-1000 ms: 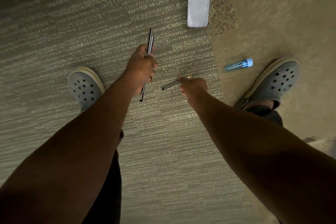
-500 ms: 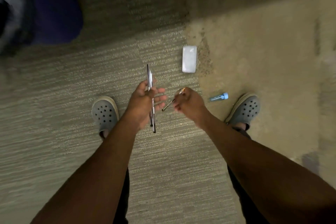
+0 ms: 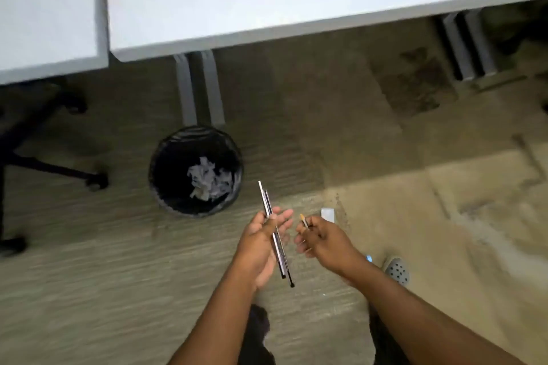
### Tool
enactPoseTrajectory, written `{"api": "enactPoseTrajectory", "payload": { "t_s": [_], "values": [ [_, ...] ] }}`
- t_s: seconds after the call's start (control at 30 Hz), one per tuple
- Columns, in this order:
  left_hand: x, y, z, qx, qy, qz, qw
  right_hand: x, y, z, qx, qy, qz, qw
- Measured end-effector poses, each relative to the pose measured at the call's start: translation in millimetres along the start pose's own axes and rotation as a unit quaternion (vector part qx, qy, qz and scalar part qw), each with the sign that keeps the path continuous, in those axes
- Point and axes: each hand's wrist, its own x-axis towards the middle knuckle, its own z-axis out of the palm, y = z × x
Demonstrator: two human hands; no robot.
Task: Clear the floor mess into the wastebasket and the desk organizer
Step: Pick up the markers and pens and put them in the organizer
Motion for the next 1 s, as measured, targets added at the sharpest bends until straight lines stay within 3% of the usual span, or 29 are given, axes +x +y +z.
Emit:
{"api": "enactPoseTrajectory", "payload": {
  "t_s": [0.17,0.47,0.6,0.77,1.0],
  "values": [
    [-73,73,1,0.013,-0.060,0.007,0.998,-56,-96,44,0.027,-0.001,-0.037,0.999],
    [-133,195,15,0.087,-0.085,0.068,0.990,-98,-240,53,-0.058,-0.024,-0.122,0.991],
    [-132,248,28,0.093,-0.079,0.105,0.987,-86,-297,36,-0.095,-0.013,-0.162,0.982],
    [-115,319,36,0.205,-0.031,0.176,0.962,-50,-365,8,-0.157,0.057,-0.195,0.967],
    [-62,416,76,0.157,-0.043,0.184,0.969,29,-468,-13,-0.206,-0.004,-0.247,0.947]
  ]
}}
